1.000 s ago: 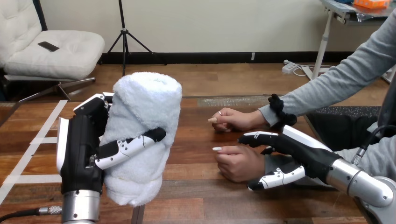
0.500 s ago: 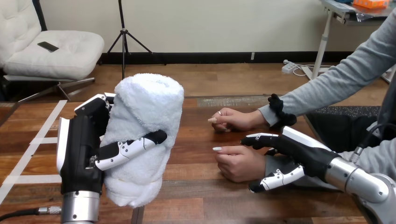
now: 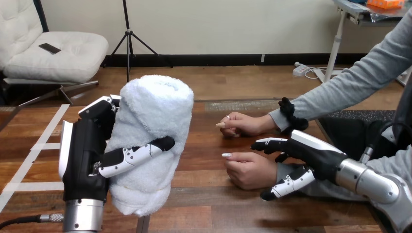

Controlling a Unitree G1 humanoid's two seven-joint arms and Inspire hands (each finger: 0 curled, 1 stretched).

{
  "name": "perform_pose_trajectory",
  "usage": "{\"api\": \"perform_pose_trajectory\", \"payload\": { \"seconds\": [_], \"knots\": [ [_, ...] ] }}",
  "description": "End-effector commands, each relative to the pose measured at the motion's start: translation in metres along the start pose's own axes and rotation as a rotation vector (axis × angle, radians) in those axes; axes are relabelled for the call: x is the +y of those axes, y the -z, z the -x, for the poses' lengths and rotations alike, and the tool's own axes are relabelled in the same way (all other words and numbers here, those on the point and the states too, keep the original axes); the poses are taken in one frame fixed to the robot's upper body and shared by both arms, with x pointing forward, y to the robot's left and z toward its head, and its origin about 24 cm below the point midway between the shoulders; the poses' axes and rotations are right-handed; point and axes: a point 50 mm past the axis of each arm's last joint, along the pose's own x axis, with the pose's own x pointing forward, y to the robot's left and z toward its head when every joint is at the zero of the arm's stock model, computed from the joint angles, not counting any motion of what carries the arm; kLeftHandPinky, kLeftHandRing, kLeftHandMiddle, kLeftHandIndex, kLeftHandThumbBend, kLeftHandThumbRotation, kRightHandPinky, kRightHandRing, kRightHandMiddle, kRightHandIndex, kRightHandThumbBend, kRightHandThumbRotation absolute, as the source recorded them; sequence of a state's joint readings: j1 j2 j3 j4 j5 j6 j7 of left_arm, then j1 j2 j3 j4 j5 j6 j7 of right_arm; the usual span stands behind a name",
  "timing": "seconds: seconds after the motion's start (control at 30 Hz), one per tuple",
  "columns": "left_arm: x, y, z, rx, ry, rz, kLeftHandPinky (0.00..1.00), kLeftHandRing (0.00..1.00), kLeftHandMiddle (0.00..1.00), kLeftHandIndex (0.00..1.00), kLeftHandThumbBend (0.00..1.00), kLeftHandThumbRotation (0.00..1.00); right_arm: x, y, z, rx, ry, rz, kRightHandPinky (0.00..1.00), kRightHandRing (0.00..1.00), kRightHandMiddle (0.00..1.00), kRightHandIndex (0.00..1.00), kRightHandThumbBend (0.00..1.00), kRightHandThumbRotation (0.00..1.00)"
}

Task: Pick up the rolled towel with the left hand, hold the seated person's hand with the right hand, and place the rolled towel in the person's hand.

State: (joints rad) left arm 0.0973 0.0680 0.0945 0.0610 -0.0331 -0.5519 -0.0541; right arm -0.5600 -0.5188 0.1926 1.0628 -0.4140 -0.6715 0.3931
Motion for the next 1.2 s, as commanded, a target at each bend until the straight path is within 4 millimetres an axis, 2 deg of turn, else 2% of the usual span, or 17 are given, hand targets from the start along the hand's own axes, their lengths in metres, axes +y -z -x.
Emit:
{"api": "perform_pose_trajectory", "payload": {
  "seconds": [0.0, 0.43, 0.87, 1.17],
  "knots": [
    [0.000, -0.016, -0.019, -0.117, 0.011, 0.014, 0.30, 0.33, 0.37, 0.40, 0.52, 0.00, -0.040, -0.019, -0.007, -0.038, 0.089, 0.095, 0.82, 0.91, 0.91, 0.88, 1.00, 0.36],
    [0.001, -0.016, -0.019, -0.121, 0.017, 0.016, 0.29, 0.32, 0.37, 0.40, 0.52, 0.00, -0.044, -0.019, -0.011, 0.012, 0.085, 0.124, 0.81, 0.90, 0.90, 0.88, 1.00, 0.34],
    [0.002, -0.016, -0.019, -0.122, 0.026, 0.022, 0.29, 0.32, 0.37, 0.40, 0.51, 0.00, -0.047, -0.019, -0.014, 0.048, 0.091, 0.148, 0.73, 0.83, 0.86, 0.85, 1.00, 0.29],
    [0.002, -0.016, -0.020, -0.128, 0.035, 0.013, 0.29, 0.32, 0.37, 0.40, 0.50, 0.00, -0.050, -0.016, -0.014, 0.093, 0.081, 0.173, 0.72, 0.81, 0.84, 0.83, 1.00, 0.31]
  ]
}}
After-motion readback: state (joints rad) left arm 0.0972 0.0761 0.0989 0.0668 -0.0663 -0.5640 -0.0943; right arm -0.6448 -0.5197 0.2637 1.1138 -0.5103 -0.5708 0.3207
